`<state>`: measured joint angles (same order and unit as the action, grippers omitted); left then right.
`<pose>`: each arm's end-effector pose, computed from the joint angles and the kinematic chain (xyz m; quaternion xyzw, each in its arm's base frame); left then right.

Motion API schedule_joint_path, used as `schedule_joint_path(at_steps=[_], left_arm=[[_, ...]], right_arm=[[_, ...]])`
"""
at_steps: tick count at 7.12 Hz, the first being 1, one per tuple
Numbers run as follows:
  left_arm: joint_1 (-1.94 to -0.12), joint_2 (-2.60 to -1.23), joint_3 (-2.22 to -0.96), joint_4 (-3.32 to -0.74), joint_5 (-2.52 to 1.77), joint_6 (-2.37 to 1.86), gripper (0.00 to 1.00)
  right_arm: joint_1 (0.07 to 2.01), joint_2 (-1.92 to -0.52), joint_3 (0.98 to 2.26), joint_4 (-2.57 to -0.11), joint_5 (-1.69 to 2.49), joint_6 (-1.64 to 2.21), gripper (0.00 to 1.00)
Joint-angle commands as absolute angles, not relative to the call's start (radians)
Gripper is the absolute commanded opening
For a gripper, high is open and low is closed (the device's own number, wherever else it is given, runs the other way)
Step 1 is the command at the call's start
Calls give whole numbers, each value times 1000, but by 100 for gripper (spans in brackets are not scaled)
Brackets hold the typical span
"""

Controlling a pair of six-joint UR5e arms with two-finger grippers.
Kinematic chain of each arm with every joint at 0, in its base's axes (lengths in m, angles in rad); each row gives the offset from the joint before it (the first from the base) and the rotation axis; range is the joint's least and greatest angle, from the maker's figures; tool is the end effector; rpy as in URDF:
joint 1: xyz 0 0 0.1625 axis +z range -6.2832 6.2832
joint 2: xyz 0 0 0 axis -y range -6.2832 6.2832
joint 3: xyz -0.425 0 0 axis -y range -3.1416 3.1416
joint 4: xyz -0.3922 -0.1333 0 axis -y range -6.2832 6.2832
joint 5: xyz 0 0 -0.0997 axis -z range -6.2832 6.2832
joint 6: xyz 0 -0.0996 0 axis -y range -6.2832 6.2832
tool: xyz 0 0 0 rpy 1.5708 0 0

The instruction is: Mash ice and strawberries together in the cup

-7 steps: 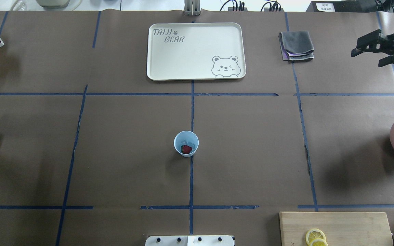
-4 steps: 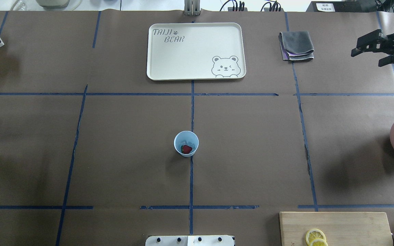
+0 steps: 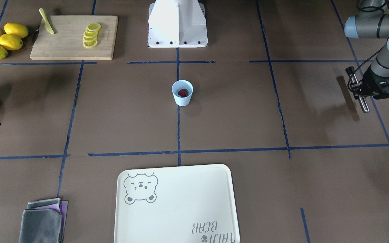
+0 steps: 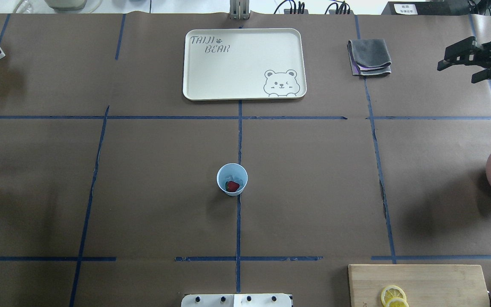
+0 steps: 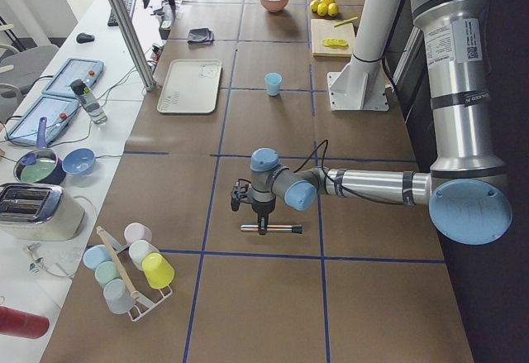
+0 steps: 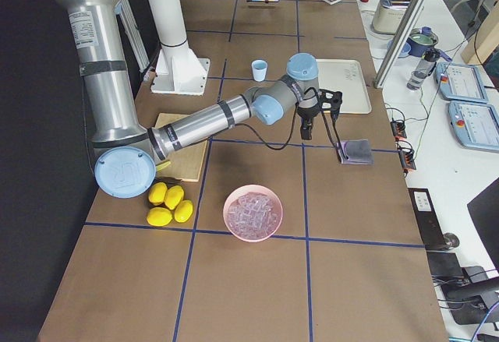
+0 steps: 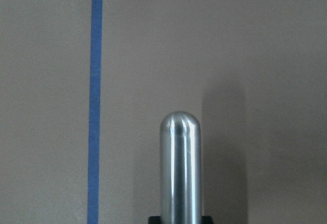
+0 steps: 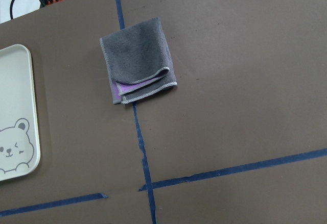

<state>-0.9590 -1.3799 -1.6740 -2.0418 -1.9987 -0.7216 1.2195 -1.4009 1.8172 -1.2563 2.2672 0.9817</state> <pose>0.1754 -0.4101 0.6609 0.0174 0.2789 -0.0123 0.9601 -0.1261 -0.5457 0.4131 0.0670 -0.4581 0.1563 0.8725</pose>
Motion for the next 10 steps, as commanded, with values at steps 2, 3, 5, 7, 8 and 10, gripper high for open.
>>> schedule_joint_path(at_steps=[2, 3, 5, 7, 8, 10], left_arm=[[-957, -1385, -1667, -2043, -1997, -719, 7], [-956, -1393, -1657, -2043, -1997, -718, 8], [-956, -1410, -1632, -2043, -1997, -697, 8], [-956, -1410, -1631, -2043, -1997, -689, 21], [-956, -1410, -1631, -2045, -1997, -689, 59], [-954, -1410, -1632, -2045, -1997, -689, 77]], right_arm=[[1219, -1402, 1818, -1256, 2266, 982, 100], [1220, -1401, 1818, -1256, 2266, 982, 100], [1220, -1401, 1819, -1256, 2266, 982, 100], [1220, -1401, 1819, -1256, 2266, 982, 100], [1220, -1401, 1819, -1256, 2266, 982, 100], [1220, -1399, 1821, -1256, 2267, 982, 100]])
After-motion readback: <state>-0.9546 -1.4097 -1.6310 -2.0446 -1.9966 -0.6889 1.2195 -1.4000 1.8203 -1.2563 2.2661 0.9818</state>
